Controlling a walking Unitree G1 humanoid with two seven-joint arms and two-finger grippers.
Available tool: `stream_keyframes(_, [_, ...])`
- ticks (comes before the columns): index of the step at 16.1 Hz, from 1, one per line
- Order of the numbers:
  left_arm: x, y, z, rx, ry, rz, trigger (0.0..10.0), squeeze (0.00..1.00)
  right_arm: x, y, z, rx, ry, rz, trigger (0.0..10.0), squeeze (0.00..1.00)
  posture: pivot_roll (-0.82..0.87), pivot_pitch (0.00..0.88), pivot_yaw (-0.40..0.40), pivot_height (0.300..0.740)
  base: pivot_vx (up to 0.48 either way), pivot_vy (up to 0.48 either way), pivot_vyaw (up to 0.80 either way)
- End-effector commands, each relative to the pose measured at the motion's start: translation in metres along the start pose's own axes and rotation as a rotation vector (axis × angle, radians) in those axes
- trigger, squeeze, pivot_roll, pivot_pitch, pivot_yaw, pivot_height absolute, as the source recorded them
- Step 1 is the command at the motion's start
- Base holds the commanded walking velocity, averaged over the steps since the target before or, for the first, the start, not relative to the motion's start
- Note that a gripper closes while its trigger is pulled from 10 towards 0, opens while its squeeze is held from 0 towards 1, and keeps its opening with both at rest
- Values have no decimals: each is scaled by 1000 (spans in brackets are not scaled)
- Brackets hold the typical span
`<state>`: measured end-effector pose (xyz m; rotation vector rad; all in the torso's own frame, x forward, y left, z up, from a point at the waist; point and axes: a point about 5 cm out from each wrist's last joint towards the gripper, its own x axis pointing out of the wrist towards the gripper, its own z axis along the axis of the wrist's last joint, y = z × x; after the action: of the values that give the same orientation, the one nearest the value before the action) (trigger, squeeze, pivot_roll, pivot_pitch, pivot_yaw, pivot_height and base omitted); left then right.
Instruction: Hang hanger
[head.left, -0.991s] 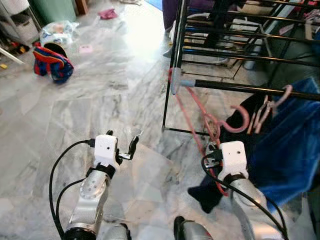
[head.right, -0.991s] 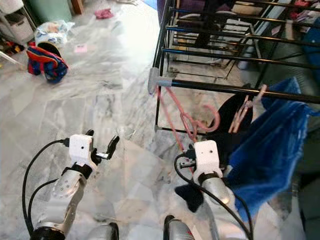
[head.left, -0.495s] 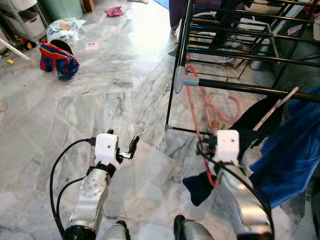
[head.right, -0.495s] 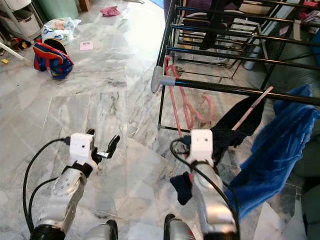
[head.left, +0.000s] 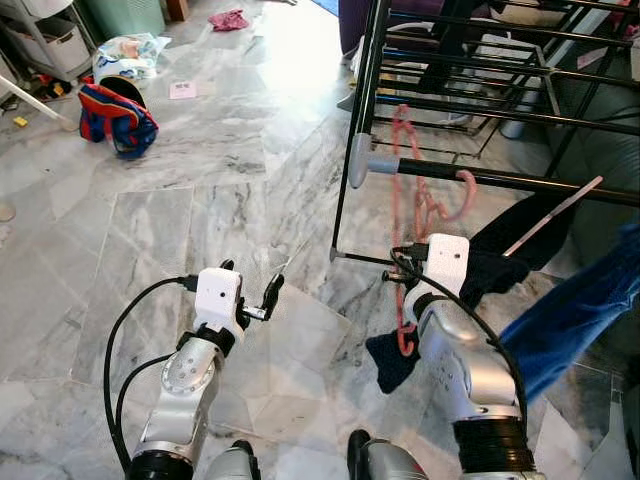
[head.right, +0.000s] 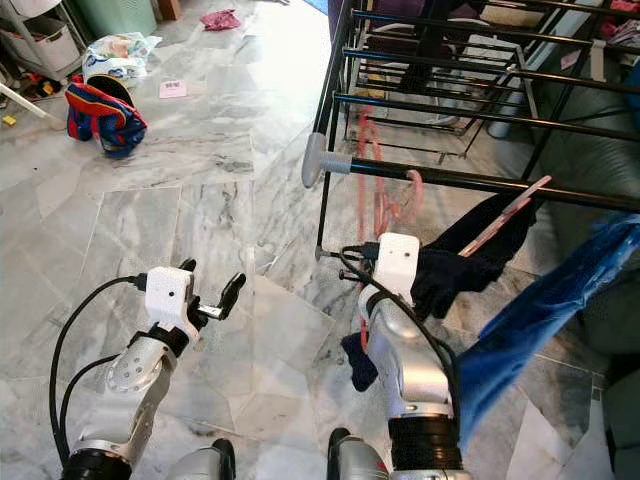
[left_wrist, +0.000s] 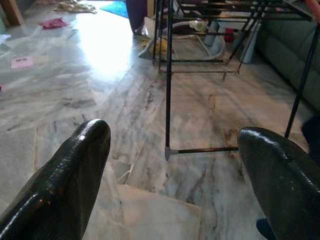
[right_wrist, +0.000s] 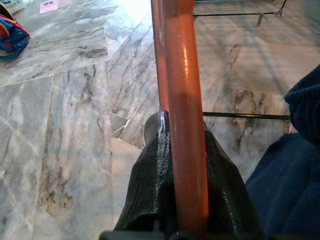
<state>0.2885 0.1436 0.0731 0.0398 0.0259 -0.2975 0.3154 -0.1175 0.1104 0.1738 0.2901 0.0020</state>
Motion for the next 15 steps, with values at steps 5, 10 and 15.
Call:
stream_keyframes(5, [-2,-5,-8,-26,42,-43,10000,0,6,10,21,31,-50,38,10000,0,35,242,-3,740,0,0,0])
stream_keyframes(10, [0,-7,-10,-29,55,-62,10000,0,23,15,31,-6,34,19,10000,0,31,244,-4,740,0,0,0])
stream_keyframes(15, [-3,-10,-15,-32,78,-68,10000,0,36,15,20,84,168,-1,10000,0,45,246,-15,740,0,0,0])
